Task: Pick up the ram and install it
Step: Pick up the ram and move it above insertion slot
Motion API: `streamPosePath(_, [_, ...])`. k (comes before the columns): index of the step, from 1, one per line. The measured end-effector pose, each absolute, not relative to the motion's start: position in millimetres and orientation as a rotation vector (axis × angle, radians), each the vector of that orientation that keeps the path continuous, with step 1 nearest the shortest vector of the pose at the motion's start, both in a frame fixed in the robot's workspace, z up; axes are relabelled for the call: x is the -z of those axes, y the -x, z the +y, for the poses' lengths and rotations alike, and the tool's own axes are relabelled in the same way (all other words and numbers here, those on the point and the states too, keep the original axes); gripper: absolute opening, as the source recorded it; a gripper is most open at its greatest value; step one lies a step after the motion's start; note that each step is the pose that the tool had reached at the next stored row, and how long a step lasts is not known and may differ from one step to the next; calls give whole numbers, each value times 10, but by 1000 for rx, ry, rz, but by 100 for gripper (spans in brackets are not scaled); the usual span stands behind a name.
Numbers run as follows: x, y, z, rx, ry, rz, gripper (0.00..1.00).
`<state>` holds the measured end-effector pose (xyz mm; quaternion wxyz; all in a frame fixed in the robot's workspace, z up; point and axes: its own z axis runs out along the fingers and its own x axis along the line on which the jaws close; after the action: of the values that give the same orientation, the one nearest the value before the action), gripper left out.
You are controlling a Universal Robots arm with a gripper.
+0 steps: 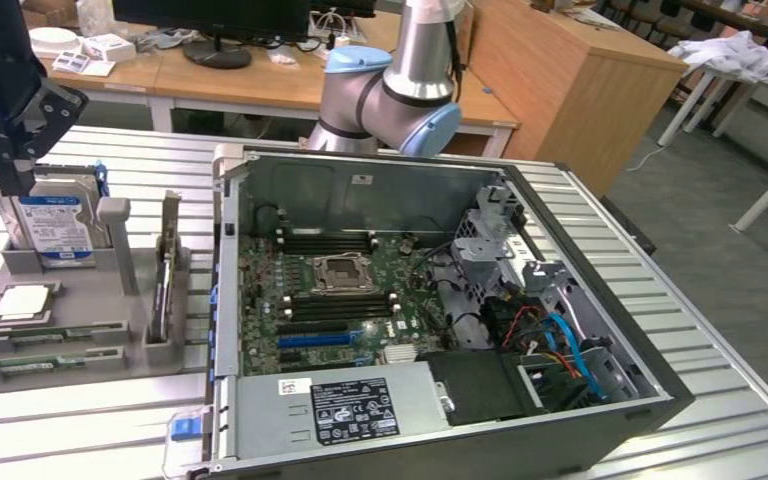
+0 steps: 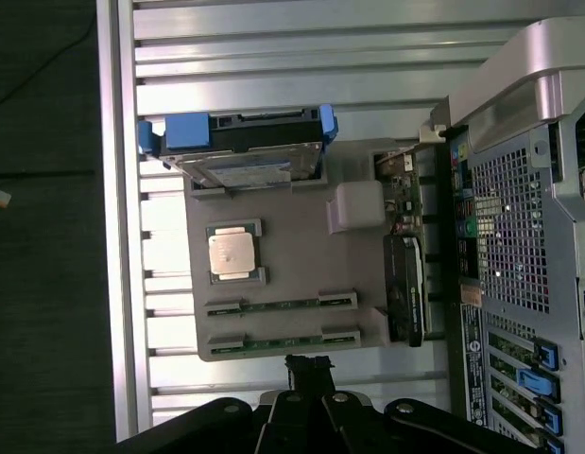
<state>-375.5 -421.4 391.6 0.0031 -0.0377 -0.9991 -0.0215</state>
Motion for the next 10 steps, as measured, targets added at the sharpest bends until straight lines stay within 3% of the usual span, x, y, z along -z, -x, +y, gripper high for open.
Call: streamPosePath(10, [-3916, 3761, -4215, 67, 1, -3135, 11])
